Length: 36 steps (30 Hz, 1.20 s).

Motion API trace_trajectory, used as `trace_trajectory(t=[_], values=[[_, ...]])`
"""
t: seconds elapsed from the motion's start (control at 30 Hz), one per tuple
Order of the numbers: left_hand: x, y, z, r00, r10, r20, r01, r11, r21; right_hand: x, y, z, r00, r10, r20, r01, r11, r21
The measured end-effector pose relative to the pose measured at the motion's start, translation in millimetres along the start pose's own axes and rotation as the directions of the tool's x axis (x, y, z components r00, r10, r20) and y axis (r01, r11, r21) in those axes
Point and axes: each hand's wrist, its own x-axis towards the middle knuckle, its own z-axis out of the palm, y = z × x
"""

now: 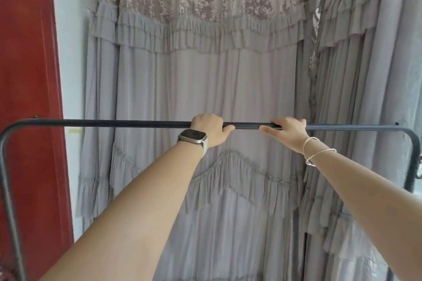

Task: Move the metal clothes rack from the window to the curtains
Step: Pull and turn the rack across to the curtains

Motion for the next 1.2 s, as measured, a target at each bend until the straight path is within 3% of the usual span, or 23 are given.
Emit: trace_trajectory(t=[0.3, 0.57, 0.77, 0.93, 1.2], values=[[13.8, -30.9, 36.4, 0.998, -0.042, -0.041, 0.038, 0.994, -0.107, 18.3, -16.9, 25.6, 1.0, 0.002, 0.023, -0.001, 1.0, -0.03], [22.9, -38.0, 64.2, 0.986, -0.019, -0.165, 0.011, 0.999, -0.051, 31.4, -12.2, 42.7, 0.999, 0.025, 0.043, -0.02, 0.992, -0.124], [18.4, -47.0, 63.1, 0.994, 0.049, -0.092, -0.05, 0.999, -0.003, 31.1, -29.2, 44.7, 0.989, 0.084, 0.12, -0.051, 0.964, -0.26], [22.4, -44.8, 47.8, 0.991, 0.125, -0.048, -0.13, 0.985, -0.114, 27.0, -68.3, 53.5, 0.996, -0.056, 0.067, 0.069, 0.972, -0.225], [15.1, -43.0, 38.1, 0.997, 0.054, -0.049, -0.061, 0.984, -0.164, 21.8, -83.2, 58.6, 0.997, -0.078, 0.028, 0.082, 0.976, -0.201]])
